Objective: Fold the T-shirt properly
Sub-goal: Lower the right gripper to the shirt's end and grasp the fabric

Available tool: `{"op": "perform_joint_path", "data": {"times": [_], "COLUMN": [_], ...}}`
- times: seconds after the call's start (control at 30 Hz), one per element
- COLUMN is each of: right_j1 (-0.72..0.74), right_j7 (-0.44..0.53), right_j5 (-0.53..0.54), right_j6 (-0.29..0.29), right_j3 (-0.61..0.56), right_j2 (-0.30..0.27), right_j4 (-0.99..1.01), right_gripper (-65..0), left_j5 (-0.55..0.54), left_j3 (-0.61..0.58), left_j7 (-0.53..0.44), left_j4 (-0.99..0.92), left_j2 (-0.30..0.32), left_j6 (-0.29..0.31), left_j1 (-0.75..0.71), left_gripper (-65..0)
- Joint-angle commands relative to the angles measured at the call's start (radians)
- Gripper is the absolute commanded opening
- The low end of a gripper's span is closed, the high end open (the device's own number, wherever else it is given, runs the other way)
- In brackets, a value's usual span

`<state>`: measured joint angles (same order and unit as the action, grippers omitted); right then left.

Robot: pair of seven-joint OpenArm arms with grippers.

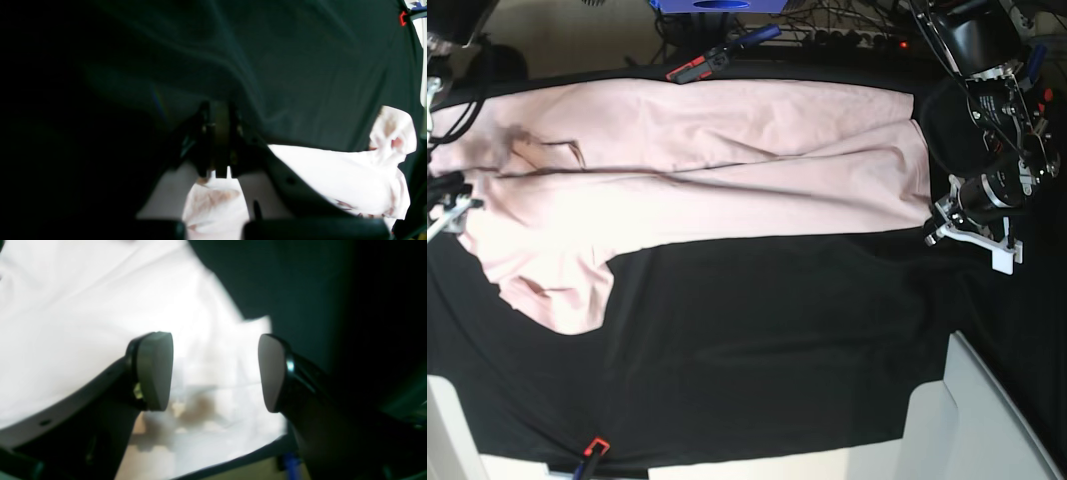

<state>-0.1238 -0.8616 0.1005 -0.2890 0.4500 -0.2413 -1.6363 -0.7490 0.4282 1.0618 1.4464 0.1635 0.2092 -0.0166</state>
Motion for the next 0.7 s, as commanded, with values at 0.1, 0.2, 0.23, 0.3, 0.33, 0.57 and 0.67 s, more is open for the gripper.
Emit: {"op": "perform_joint_path", "data": {"times": [0.1, 0.2, 0.23, 0.3, 0.33, 0.57, 0.67], "right_j1": [0.141, 0.273, 0.313, 0.387, 0.421, 0.585, 0.617], "right_j7": [0.026, 0.078, 0.1, 0.132, 0.149, 0.354, 0.411], "right_j5": [0.006, 0.003, 0.0, 0.0, 0.0, 0.0, 0.0], "right_j6": [-0.006, -0.12, -0.158, -0.201, -0.217, -0.226, -0.227], "right_j3": [-0.046, -0.066, -0.066, -0.066, -0.072, -0.219, -0.25], "right_j2": [-0.099, -0.131, -0.142, -0.157, -0.163, -0.204, -0.2], "right_j4": [0.129, 0.339, 0.411, 0.534, 0.598, 1.006, 1.126], "right_gripper": [-26.6, -26.7, -26.8, -26.8, -26.8, -26.3, -26.1], "left_j5": [-0.013, -0.013, -0.013, -0.013, -0.013, -0.013, -0.013], "left_j3": [0.001, 0.002, 0.002, 0.007, 0.01, 0.01, 0.011], "left_j7": [-0.012, -0.012, -0.012, -0.012, -0.012, -0.012, -0.012], "left_j4": [0.018, 0.02, 0.02, 0.017, 0.017, 0.018, 0.02], "left_j2": [0.014, 0.014, 0.014, 0.014, 0.014, 0.029, 0.029], "left_j6": [0.002, 0.002, 0.002, 0.002, 0.002, 0.002, 0.002], "left_j1": [-0.007, -0.01, -0.012, -0.016, -0.016, -0.018, -0.023], "left_gripper": [-65.0, -65.0, -65.0, -65.0, -65.0, -65.0, -65.0]}}
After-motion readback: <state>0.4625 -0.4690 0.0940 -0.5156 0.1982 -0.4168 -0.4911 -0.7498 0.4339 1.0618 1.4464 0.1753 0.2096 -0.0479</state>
